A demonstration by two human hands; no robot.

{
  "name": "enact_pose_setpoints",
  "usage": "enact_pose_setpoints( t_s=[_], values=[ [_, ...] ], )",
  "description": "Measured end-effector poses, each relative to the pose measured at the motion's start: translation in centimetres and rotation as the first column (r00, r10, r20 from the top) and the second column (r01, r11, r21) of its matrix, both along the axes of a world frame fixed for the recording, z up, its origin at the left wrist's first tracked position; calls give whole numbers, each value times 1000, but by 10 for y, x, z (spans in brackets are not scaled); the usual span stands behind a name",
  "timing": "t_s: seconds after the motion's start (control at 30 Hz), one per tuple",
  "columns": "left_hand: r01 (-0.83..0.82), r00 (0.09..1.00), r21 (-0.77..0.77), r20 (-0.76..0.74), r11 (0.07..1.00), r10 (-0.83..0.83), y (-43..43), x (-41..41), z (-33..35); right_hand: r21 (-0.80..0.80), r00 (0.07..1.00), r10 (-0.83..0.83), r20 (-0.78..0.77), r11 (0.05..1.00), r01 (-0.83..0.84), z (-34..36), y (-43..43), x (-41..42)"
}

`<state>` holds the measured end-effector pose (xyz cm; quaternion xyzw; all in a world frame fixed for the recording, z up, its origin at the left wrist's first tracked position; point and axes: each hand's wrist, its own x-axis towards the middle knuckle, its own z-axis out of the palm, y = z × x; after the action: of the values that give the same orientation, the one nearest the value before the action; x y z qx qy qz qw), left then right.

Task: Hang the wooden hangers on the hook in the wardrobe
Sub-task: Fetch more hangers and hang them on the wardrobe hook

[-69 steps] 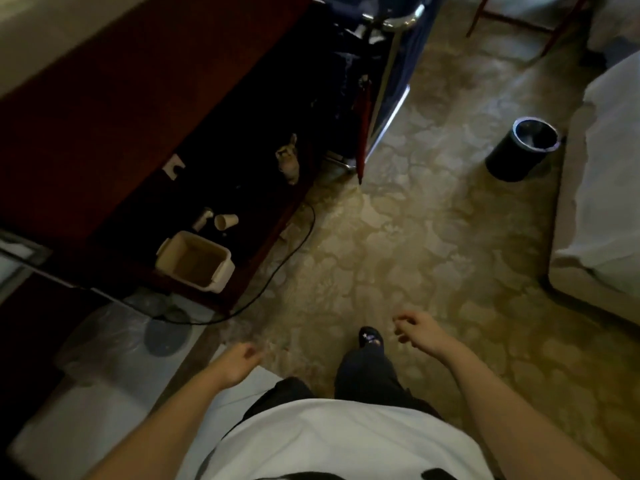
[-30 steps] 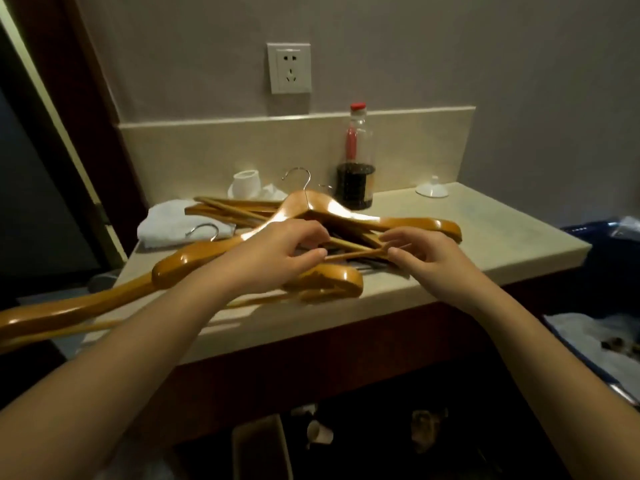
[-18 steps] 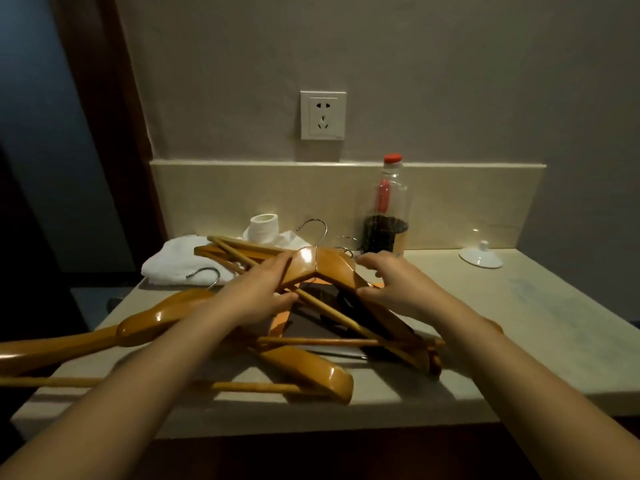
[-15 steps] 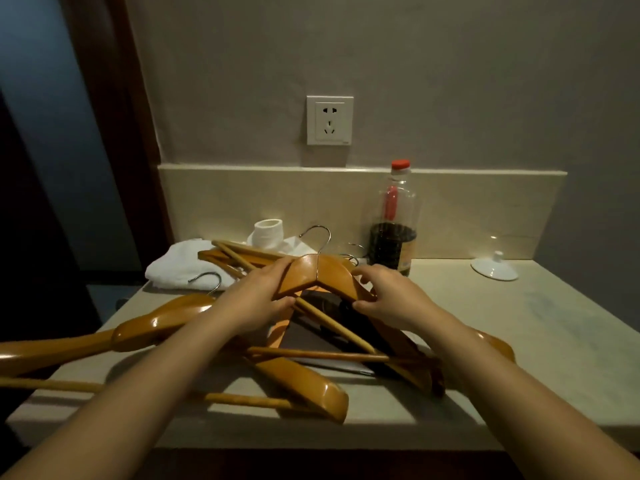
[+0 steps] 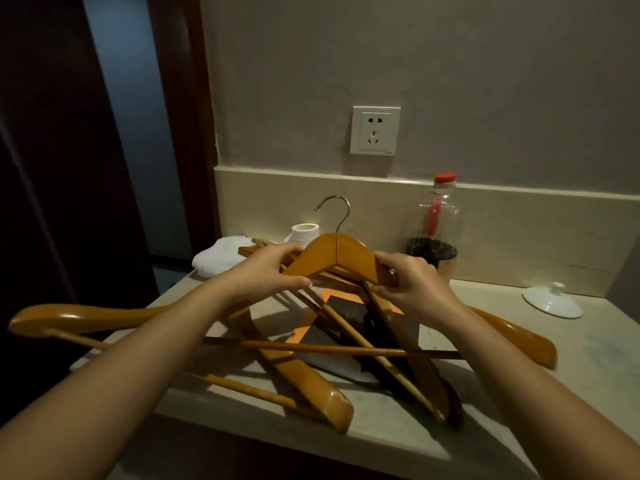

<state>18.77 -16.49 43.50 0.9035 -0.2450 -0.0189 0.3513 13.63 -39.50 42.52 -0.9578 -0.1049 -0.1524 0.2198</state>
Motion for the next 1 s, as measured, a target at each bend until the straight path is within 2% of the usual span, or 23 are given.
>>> enact_pose_setpoints(
  t_s=[0.1, 0.27, 0.37, 0.47, 0.57, 0.63, 0.73, 1.0],
  values=[
    [14, 997, -42, -81, 999, -17, 11, -3, 11, 27, 999, 34, 23, 999, -34, 12, 6, 1],
    [28, 993, -81, -113, 996, -37, 37, -14, 23, 12, 995, 83, 51, 996, -84, 25, 28, 0],
    [-34, 997, -137, -73, 990, 24, 61, -21, 28, -7, 995, 53, 85, 999, -52, 30, 49, -2],
    [-151, 989, -204, -26, 967, 149, 89, -27, 31, -51, 977, 49, 209, 998, -39, 32, 70, -6],
    [-252, 967, -298, -55, 921, 247, 120, -32, 27, -57, 959, 100, 266, 994, -88, 33, 89, -14],
    [-312, 950, -385, -117, 869, 289, 138, -36, 23, -10, 964, 116, 238, 993, -117, 33, 104, -20],
    [-389, 921, -484, -189, 784, 340, 158, -43, 14, 5, 986, 122, 118, 992, -123, 24, 130, -23],
    [-434, 898, -614, -233, 660, 374, 200, -63, -13, 4, 980, 22, -198, 1000, -22, -30, 176, 8]
  ],
)
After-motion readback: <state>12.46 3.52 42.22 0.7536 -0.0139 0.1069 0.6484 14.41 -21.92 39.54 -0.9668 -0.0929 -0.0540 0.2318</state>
